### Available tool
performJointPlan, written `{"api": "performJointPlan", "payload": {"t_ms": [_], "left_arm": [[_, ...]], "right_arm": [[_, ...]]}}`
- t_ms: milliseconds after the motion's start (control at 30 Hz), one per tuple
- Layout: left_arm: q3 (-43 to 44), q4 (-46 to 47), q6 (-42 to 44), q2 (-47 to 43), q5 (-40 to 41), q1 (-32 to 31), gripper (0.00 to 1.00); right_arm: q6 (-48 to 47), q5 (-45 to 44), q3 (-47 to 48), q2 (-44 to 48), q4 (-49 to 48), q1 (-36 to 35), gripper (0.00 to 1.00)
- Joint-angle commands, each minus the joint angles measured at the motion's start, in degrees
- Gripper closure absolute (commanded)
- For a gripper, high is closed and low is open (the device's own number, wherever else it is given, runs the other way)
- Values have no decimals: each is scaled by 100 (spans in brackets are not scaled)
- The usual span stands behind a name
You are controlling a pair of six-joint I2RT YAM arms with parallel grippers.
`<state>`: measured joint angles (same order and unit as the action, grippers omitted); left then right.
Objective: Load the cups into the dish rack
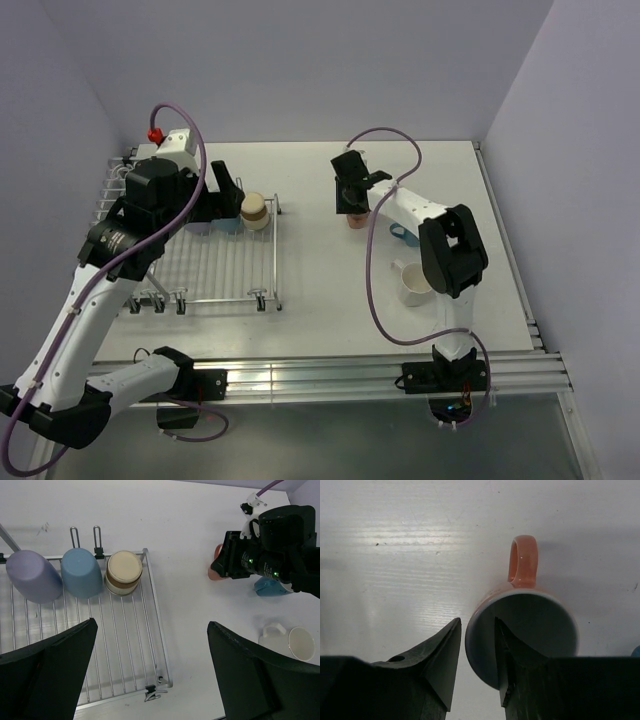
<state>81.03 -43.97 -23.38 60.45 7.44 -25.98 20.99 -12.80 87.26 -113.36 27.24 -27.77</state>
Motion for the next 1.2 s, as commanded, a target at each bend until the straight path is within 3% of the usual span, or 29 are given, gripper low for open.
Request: {"api": "performJointPlan", "payload": {"t_ms": [0,167,267,333,600,733,967,1167], "left_arm": [[-79,248,-88,-173,-129,-13,1],[-158,301,-132,-165,-164,-13,1],[-237,353,-167,-156,-217,-13,1],[-290,423,-211,-147,-243,-13,1],[-650,854,-378,-129,-700,-13,1],[-975,1284,-510,-77,-1313,-4,1],[-1633,2172,-659,-59,-2096,31,1],[-2205,3358,-844,-208,-3107,49,1]], "right_arm": [[-52,-65,274,-107,18,-27,60],[-25,-47,133,-81,-53,-27,66],[-16,-39,116,-11,-9,-27,90],[-8,14,89,138,0,-27,100],[89,655,-130,1033,-79,-36,100],[264,1627,-543,1789,-412,-27,100],[1203,3631,-1737,3484,-1763,0,100],[2468,4627,-2607,4452,-3151,0,100]]}}
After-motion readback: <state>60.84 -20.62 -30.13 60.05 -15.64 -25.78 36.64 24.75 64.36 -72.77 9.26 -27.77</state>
